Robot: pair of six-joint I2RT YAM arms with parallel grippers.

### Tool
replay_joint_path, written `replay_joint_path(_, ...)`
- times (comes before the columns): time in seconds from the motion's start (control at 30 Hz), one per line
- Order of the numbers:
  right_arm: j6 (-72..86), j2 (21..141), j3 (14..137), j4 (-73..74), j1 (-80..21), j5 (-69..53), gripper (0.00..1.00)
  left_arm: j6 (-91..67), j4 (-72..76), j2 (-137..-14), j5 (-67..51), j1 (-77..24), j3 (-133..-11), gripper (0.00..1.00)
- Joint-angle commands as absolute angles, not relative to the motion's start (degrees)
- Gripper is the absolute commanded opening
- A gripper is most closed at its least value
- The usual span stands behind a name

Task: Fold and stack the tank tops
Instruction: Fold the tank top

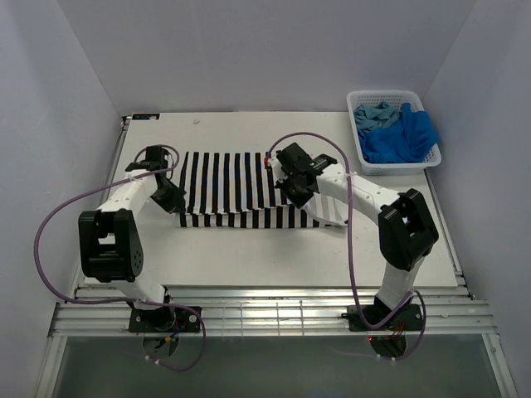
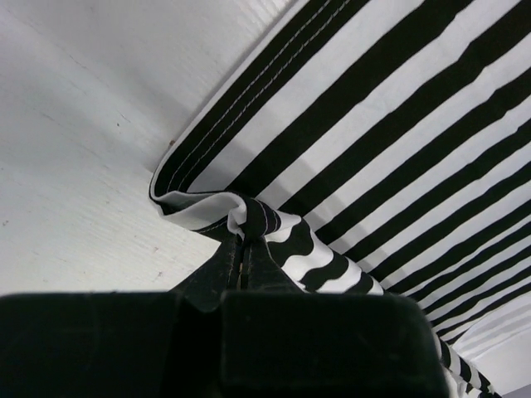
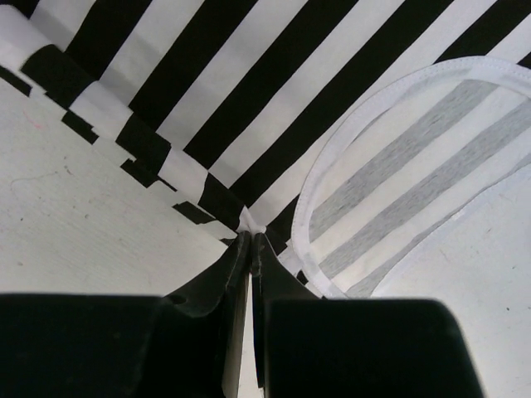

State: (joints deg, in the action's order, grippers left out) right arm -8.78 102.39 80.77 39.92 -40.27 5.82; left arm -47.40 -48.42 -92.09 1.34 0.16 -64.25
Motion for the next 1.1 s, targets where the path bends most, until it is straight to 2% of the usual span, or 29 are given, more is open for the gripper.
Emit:
replay_joint_path(0.0,-10.8,104.3,85.5,41.2,-38.7,7.2,0.08,-47.5,-48.7,-93.2,2.5,1.8,-67.7,0.0)
replay_joint_path(0.67,-11.8,113.6,95.2,41.2,-35.3,6.1,0.08,-49.3,-48.3,-103.2,4.7,2.0,-74.1,0.0)
replay_joint_path(1.0,-10.6,115.0,94.9,40.3,-34.6,6.3,0.08,-51.1,-48.0,-107.0,3.6,2.3,-77.9,0.0)
replay_joint_path(1.03,-10.6,115.5,95.1,39.9,-34.5,6.2,0.08,-51.4,-48.0,-107.3,4.3,2.3,-77.9,0.01)
replay_joint_path(1.07,-10.6,115.8,95.4,39.9,-34.5,6.7,0.08,-51.8,-48.0,-107.6,4.4,2.3,-78.0,0.07)
